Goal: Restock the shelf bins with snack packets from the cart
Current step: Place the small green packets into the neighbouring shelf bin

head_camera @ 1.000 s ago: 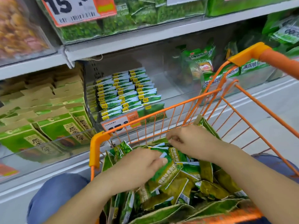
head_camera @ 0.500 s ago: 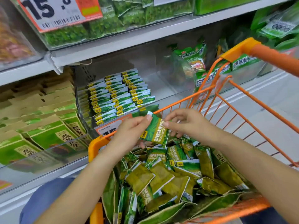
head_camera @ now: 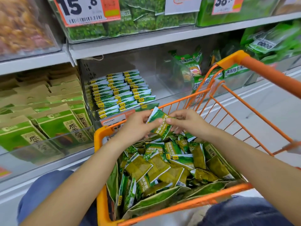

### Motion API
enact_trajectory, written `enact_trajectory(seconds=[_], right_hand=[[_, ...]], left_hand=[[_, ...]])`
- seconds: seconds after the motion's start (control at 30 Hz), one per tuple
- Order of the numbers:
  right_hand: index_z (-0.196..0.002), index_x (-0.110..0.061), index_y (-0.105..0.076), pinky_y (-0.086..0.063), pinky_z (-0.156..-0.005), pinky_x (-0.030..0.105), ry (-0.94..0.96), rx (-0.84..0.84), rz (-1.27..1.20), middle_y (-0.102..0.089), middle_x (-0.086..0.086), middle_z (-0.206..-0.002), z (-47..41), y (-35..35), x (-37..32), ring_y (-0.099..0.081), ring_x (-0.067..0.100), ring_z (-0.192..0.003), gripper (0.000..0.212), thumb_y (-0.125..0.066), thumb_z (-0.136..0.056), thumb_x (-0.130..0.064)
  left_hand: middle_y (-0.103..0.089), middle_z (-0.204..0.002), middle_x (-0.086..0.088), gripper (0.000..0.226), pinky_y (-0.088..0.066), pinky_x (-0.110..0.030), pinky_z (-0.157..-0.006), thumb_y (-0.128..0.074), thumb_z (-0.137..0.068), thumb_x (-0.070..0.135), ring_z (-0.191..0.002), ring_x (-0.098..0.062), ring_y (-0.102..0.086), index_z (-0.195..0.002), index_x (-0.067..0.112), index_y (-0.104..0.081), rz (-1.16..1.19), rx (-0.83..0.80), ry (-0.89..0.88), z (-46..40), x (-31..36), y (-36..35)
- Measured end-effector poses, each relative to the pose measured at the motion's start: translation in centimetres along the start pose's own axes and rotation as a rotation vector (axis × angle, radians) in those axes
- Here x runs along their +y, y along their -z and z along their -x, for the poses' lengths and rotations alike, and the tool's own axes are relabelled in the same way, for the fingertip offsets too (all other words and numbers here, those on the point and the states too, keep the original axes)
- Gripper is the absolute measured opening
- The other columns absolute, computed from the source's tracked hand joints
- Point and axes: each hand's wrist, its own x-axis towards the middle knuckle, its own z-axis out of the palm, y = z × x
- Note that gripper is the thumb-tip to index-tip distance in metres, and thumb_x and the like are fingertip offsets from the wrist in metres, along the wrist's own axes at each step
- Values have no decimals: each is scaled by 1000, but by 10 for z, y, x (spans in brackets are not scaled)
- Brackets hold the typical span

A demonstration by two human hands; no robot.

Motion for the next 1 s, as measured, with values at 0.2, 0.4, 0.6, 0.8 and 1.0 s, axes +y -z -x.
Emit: enact_trajectory(seconds=[0.2, 0.4, 0.6, 0.8, 1.0], right_hand=[[-79, -18, -75, -53, -67, 33, -9, 19, -15, -70, 4, -69, -2, 7, 1, -63, 11, -62, 21, -75, -70, -36], [-93, -18, -75, -46, -74, 27, 218, 258, 204, -71, -7, -84, -34, 30, -36, -62, 6, -79, 24, -67, -86, -39], [-74, -11, -70, -42, -56, 34, 463, 521, 995, -63, 10, -64, -85, 13, 7, -61, 30, -66, 53, -30, -96, -39], [-48, -15, -51, -20, -50, 25, 693, 794, 1048, -43, 4, -40, -94, 11, 23, -40, 25, -37, 44, -39, -90, -25], [-50, -16, -49, -17, -57, 27, 706, 818, 1033, -43, 2, -42, -97, 10, 27, -40, 24, -40, 43, -38, -90, -24]], left_hand=[[-75, -92, 5, 23, -59, -36, -68, -75, -83, 18, -78, -15, -73, -104, 25, -68, 65, -9, 36, -3, -2, -1], [-73, -84, 1, 12, -57, -23, -60, -70, -86, 11, -68, -8, -69, -95, 19, -68, 173, 146, 39, -43, 29, 24], [-69, -90, -9, 6, -58, -31, -71, -68, -89, 12, -74, -15, -66, -92, 16, -65, 47, 380, 68, -150, 11, 50], [-65, -115, -9, 30, -42, -32, -77, -58, -93, 37, -107, -30, -60, -114, 15, -62, -702, 336, 63, -234, 1, 49], [-63, -107, -10, 21, -34, -28, -74, -62, -86, 35, -103, -28, -59, -83, 16, -54, -1115, 103, 204, -255, -7, 39]])
